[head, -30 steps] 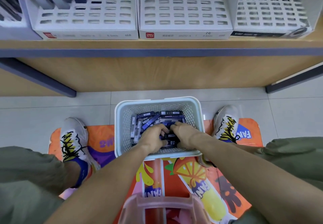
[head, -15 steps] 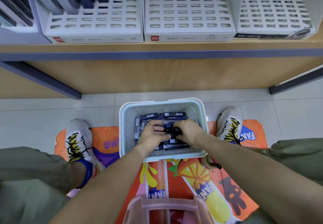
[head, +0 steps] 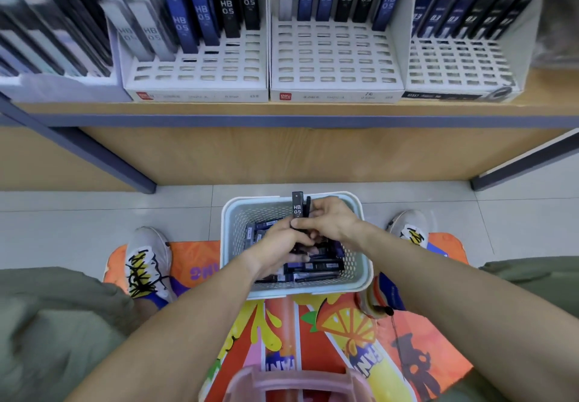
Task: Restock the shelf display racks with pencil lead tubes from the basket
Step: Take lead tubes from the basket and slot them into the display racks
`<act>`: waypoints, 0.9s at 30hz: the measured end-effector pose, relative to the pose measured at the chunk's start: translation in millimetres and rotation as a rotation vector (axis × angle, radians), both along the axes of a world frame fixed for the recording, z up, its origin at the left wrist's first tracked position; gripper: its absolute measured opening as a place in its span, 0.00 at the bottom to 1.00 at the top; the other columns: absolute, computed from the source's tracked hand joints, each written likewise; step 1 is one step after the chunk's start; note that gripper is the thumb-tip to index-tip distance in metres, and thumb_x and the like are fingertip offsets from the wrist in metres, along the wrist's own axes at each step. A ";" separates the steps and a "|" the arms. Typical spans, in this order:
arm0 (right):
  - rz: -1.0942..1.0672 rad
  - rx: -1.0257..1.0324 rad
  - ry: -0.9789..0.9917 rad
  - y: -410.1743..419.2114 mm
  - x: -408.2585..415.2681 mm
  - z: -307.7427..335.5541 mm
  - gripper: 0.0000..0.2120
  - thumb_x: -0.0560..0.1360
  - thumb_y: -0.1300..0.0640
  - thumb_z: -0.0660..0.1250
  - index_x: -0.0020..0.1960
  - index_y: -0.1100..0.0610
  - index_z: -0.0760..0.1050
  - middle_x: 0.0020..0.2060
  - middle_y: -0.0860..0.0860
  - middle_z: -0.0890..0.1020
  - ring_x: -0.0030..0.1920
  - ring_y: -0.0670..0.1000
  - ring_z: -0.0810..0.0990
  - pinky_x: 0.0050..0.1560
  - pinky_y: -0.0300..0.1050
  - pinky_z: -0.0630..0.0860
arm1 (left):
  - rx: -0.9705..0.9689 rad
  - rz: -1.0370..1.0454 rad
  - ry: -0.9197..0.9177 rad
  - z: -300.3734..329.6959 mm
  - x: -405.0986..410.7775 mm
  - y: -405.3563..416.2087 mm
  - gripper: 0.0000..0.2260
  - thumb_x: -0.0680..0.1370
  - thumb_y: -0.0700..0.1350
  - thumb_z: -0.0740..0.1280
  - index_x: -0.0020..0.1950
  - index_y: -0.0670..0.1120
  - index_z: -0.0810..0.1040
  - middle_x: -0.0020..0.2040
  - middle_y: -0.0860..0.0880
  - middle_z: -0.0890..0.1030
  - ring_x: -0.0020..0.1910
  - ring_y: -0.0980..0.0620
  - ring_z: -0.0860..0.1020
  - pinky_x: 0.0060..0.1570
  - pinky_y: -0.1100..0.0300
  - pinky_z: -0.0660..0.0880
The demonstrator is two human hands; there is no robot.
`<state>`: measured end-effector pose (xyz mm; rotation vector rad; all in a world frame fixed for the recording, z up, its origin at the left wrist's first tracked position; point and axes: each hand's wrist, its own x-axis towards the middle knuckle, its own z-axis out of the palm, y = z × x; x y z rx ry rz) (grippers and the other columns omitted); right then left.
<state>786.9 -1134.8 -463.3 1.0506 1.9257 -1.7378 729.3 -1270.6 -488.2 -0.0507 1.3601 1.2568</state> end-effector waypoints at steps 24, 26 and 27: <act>0.210 0.418 0.822 15.8 -89.0 305.1 0.19 0.73 0.59 0.78 0.62 0.48 0.80 0.39 0.50 0.83 0.41 0.47 0.82 0.52 0.45 0.81 | 0.461 0.107 0.295 307.2 -105.6 -22.7 0.12 0.82 0.34 0.60 0.63 0.37 0.77 0.54 0.33 0.83 0.53 0.35 0.83 0.36 0.55 0.76; 0.176 0.424 0.845 17.2 -98.4 305.2 0.19 0.73 0.58 0.78 0.61 0.48 0.79 0.35 0.48 0.82 0.39 0.45 0.81 0.51 0.43 0.80 | 0.474 0.113 0.324 314.9 -111.3 -25.5 0.12 0.83 0.35 0.61 0.65 0.38 0.77 0.58 0.33 0.82 0.58 0.34 0.82 0.40 0.54 0.79; 0.154 0.392 0.849 18.2 -102.6 302.6 0.18 0.74 0.58 0.77 0.61 0.49 0.79 0.36 0.49 0.83 0.40 0.46 0.82 0.51 0.43 0.81 | 0.475 0.118 0.335 315.3 -113.2 -26.8 0.12 0.84 0.36 0.61 0.66 0.38 0.76 0.59 0.33 0.83 0.58 0.34 0.82 0.41 0.54 0.79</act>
